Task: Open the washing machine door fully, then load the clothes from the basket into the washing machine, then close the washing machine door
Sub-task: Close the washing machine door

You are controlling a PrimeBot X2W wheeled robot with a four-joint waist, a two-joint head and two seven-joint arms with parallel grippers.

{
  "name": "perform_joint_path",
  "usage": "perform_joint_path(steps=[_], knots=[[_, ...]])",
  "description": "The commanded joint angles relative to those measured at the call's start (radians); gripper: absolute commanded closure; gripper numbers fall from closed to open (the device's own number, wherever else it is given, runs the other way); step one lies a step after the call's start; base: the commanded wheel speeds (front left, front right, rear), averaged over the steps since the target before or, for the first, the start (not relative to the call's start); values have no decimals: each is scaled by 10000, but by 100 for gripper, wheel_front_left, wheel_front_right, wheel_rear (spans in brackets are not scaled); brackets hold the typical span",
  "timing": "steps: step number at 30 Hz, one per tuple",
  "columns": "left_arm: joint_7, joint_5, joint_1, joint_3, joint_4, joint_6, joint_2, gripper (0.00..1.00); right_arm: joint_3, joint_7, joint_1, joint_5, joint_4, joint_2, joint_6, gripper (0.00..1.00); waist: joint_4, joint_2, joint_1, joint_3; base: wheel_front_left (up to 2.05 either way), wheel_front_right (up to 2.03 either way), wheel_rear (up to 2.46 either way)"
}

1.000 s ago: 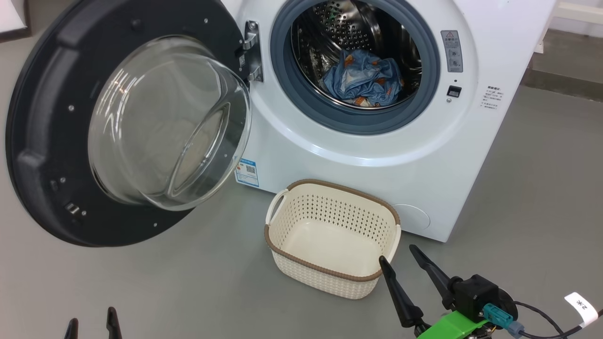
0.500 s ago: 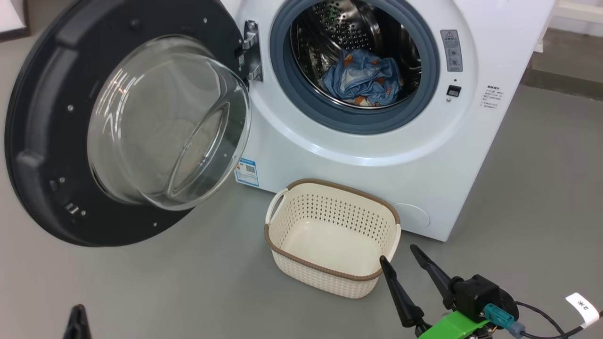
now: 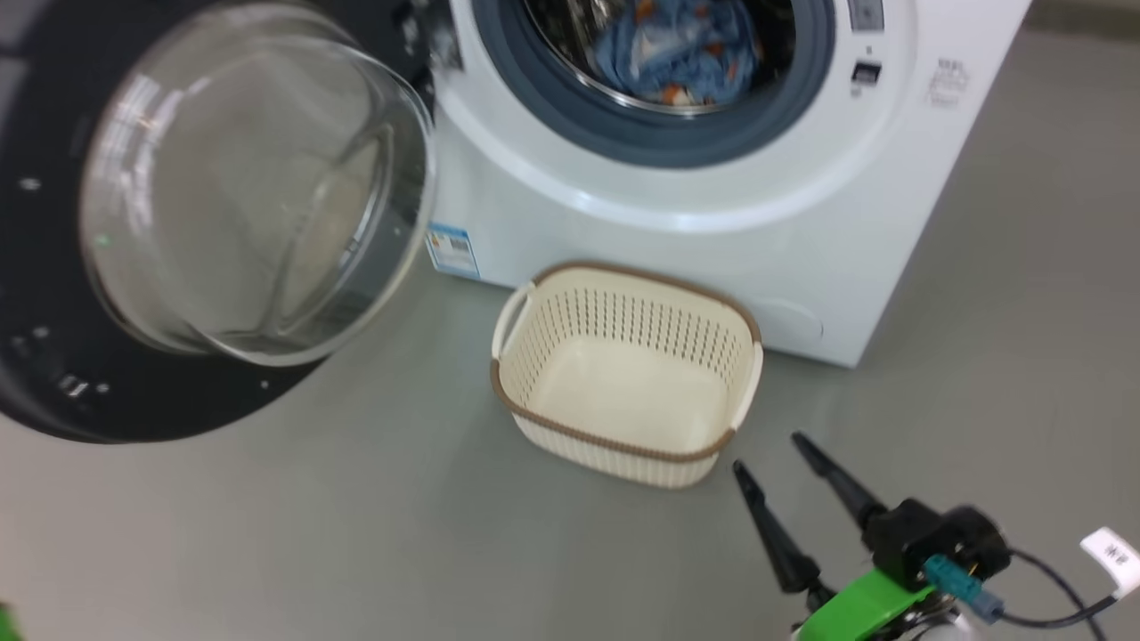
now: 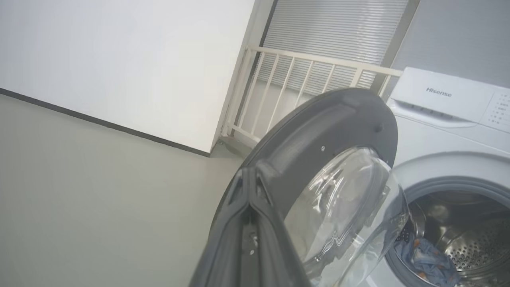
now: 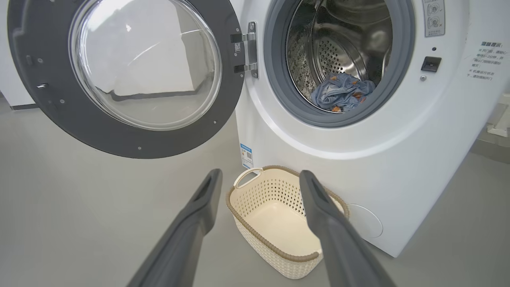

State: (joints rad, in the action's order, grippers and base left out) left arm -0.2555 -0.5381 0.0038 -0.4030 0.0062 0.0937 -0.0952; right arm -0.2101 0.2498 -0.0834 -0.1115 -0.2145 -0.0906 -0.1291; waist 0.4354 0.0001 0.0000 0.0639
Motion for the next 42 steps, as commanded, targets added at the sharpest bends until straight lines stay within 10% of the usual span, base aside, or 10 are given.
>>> perform_joint_path(steps=[1,19,28,42], knots=[[-63,-592,-812,-712,-237,98,-541,100,-208,120,-493,185,335,-217,-16,0,-642,-1,0,1219,0,0,0],[2365,-7229,-6337,-4423,5166,-527,-3824,100,-271,120,-1341,300,632,-1009,-16,0,-1673,-1,0,2682,0,0,0],[2996,-7996,-7103,-5295,8299,-891,-5611,100,-309,120,-1462,302,647,-877,-16,0,-2084,-1,0,2862,0,0,0],[4487,-8358,-7492,-5127,10440,-325,-6272,100,-266,120,-1546,276,554,-748,-16,0,-2175,-1,0,2677,0,0,0]])
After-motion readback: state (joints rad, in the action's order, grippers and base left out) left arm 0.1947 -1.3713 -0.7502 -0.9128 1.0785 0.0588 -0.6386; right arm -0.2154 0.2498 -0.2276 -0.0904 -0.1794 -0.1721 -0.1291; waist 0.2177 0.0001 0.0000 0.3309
